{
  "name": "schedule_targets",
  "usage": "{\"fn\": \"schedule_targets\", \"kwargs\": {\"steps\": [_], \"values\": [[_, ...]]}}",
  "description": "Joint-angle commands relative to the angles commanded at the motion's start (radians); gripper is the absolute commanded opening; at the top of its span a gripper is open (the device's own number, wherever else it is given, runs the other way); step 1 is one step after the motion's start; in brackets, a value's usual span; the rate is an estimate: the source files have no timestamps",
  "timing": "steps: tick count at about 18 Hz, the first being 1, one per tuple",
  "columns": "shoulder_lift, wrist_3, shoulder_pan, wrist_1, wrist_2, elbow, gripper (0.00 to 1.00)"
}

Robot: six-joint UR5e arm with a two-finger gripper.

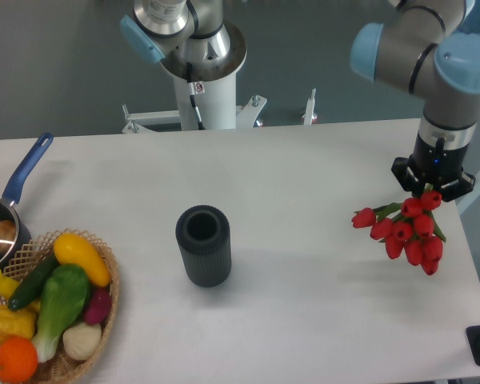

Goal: Place the flowers on the table
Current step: 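Lower the held red tulips toward the table with the gripper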

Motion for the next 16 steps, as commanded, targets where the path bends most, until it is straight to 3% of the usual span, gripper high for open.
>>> {"fn": "schedule_targets", "kwargs": {"steps": [5, 13, 14, 16], "values": [[-0.021, 0.002, -0.014, 0.002, 0.012, 0.002, 0.00], [-0.089, -0.026, -0.115, 0.000, 0.083, -0.012, 0.00], [-0.094, -0.049, -0.124, 0.002, 0.080, -0.012, 0.02], [-0.104, -0.072, -0.135, 0.002, 0.075, -0.014, 0.24]]}}
